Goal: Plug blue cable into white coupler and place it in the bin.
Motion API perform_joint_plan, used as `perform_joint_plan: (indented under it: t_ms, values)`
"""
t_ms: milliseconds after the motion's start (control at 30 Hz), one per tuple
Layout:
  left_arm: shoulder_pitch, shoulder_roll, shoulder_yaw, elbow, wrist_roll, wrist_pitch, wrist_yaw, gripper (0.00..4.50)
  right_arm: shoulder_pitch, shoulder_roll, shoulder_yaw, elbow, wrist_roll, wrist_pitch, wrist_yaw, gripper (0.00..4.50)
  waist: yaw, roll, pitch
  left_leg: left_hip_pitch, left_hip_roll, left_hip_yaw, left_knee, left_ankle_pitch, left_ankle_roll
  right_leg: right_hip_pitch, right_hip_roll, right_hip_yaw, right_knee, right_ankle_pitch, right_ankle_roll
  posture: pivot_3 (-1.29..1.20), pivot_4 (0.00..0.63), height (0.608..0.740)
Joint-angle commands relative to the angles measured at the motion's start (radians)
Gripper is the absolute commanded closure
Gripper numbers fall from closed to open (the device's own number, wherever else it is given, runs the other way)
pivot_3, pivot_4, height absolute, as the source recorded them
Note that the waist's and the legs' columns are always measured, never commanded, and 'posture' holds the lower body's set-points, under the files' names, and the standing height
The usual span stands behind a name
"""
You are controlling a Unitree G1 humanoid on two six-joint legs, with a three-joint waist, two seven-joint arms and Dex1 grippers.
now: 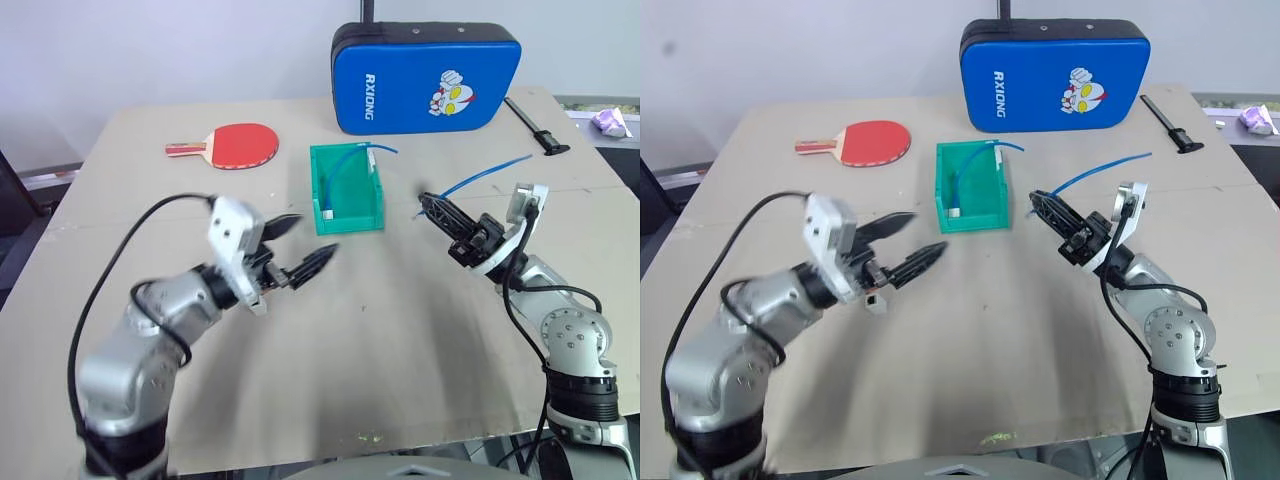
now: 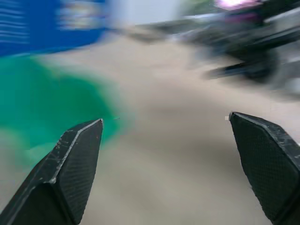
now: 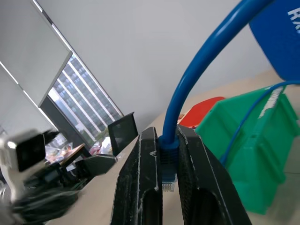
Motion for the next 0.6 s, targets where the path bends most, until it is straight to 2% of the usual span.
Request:
perform_joint_plan:
  t_ms: [33,133,233,433,600]
  values:
    - [0.148,-0.067,-0.043,-0.107,0.169,-0.200,0.115,0.09,-0.011,0.002,0.004,-0.014,-0.019,-0.024,0.037,4.50,0.008,0.000,0.000,0.000,0.000,0.001,-0.001,0.000,0.000,0.000,0.000,0.000,0.000,0.000,0.000,0.00,0.150,0.740]
    - [0.421,-0.157,-0.120,-0.086,0.319,-0.343,0.221,0.09,-0.003,-0.011,0.042,-0.037,-0.073,-0.046,0.083,4.50,0.023,0.000,-0.001,0.000,0.001,0.002,-0.001,0.000,0.001,-0.001,0.000,0.000,-0.001,0.000,0.000,0.00,0.150,0.740]
    - [0.533,-0.254,-0.130,-0.024,0.350,-0.383,0.302,0.09,0.018,-0.041,0.100,-0.069,-0.148,-0.067,0.126,4.50,0.027,0.000,0.000,0.000,0.001,0.005,-0.001,-0.004,0.006,-0.001,0.000,0.000,-0.002,0.000,0.000,0.00,0.150,0.740]
    - [0.547,-0.336,-0.150,0.045,0.309,-0.364,0.319,0.09,0.025,-0.045,0.119,-0.112,-0.158,-0.060,0.124,4.50,0.036,0.000,-0.001,-0.001,0.002,0.002,0.000,-0.005,0.008,0.000,0.001,-0.004,-0.002,0.000,0.001,0.00,0.150,0.740]
    - [0.481,-0.320,-0.152,0.157,0.339,-0.415,0.312,0.09,0.019,-0.045,0.109,-0.122,-0.146,-0.050,0.108,4.50,0.028,0.000,-0.001,-0.001,0.002,0.002,0.000,-0.004,0.007,0.001,0.002,-0.004,-0.002,0.001,0.001,0.00,0.150,0.740]
